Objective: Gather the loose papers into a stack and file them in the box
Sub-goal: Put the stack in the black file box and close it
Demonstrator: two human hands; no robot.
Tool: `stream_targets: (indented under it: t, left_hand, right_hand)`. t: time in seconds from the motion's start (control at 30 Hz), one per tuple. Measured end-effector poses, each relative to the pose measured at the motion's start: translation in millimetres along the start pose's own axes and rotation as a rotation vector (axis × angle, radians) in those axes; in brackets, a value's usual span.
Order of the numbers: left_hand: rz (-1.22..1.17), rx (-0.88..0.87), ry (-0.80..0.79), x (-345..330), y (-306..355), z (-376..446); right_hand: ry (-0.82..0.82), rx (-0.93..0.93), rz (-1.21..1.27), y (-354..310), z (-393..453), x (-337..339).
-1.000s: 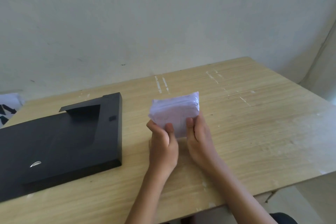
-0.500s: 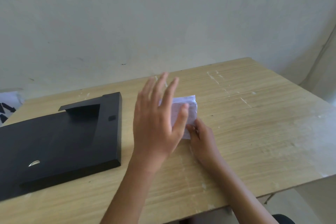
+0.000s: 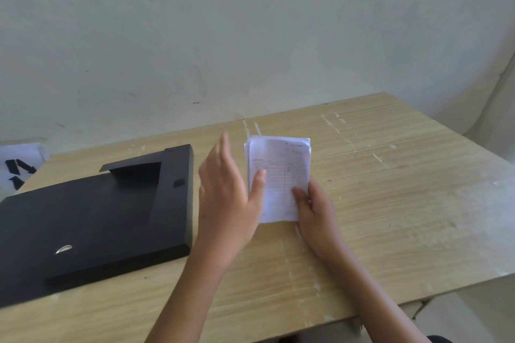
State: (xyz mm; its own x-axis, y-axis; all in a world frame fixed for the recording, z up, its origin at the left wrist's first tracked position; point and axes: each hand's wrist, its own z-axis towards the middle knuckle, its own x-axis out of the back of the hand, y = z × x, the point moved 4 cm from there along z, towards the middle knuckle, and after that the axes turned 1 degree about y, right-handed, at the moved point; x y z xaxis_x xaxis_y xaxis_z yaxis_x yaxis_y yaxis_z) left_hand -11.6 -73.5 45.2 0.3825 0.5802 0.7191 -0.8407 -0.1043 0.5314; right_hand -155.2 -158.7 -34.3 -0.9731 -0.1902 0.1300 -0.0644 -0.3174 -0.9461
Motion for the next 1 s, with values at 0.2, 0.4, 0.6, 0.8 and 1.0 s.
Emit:
stream_targets:
  t: [0.2, 0.4, 0.6, 0.8, 1.0]
  left_hand:
    - [-0.632, 0.453, -0.162, 1, -40, -18]
    - [-0.628, 0.434, 0.098, 50, -80, -26]
    - [-0.540, 0.477, 0.239, 107, -139, -31]
    - [-0.383, 0.616, 0.311, 160, -224, -21]
    - [-0.173, 0.734, 0.241, 168, -284, 2]
  right_hand:
    - [-0.245, -0.050, 0.144, -26, -2, -32]
    - [-0.487, -0.134, 0.257, -53, -9, -78]
    - [-0.536, -0.037, 0.077, -73, -10, -148]
    - [-0.579, 0.275, -0.412, -63, -13, -186]
    - [-0.679, 0.290, -0.513, -42, -25, -200]
